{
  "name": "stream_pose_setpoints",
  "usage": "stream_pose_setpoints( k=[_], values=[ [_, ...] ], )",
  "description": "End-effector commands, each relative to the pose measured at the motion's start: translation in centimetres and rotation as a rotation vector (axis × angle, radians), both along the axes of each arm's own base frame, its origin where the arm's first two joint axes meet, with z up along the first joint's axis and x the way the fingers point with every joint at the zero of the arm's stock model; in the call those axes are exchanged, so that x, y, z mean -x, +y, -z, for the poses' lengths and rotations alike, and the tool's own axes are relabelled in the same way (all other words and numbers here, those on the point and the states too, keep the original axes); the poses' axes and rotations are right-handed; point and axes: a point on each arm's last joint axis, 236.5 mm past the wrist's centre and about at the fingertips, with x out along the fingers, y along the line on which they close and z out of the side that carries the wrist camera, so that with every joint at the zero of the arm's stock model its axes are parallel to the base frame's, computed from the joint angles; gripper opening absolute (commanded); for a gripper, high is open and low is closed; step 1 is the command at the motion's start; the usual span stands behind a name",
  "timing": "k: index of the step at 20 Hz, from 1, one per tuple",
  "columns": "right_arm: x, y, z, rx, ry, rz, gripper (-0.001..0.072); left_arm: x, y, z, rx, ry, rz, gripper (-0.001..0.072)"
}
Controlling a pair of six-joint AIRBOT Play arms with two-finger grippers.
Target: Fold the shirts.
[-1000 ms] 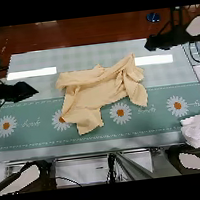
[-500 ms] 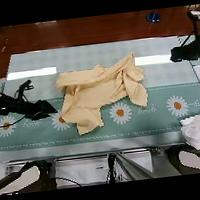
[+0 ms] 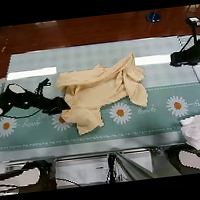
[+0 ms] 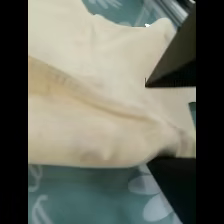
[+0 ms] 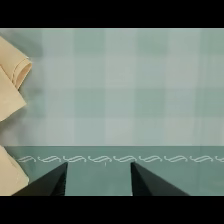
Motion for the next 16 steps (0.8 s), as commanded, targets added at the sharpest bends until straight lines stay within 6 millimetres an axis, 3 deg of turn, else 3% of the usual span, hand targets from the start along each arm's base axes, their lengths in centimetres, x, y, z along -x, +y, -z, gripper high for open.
stream_pose_setpoints(
  k=[1, 2, 3, 7, 9, 10, 12, 16],
  values=[
    [0.5, 0.3, 0.2, -0.016, 0.024, 0.000, 0.0487, -1.7, -0.3, 0.9, -0.014, -0.004, -0.031, 0.0216],
    [0.6, 0.4, 0.2, -0.018, 0.027, -0.001, 0.0486, -1.2, -0.5, 0.9, 0.000, 0.018, -0.009, 0.0093],
    [0.7, 0.4, 0.3, -0.019, 0.029, -0.001, 0.0486, -0.4, -0.7, 0.6, 0.020, 0.036, 0.033, 0.0025],
    [1.4, -0.1, 0.5, -0.011, 0.058, 0.008, 0.0469, 0.6, -1.1, -0.9, 0.062, 0.073, 0.099, 0.0022],
    [2.0, -0.4, 1.3, -0.105, 0.069, 0.060, 0.0469, 0.7, -1.2, -1.5, 0.073, 0.080, 0.114, 0.0022],
    [2.5, 0.5, 2.2, -0.219, 0.075, 0.062, 0.0472, 0.8, -1.2, -1.6, 0.076, 0.082, 0.119, 0.0022],
    [3.9, 3.4, 3.9, -0.466, 0.078, 0.029, 0.0575, 0.9, -1.3, -1.7, 0.080, 0.088, 0.124, 0.0022],
    [7.8, 8.1, 7.1, -0.669, 0.174, -0.030, 0.0593, 1.0, -1.3, -1.8, 0.081, 0.090, 0.124, 0.0022]
  ],
)
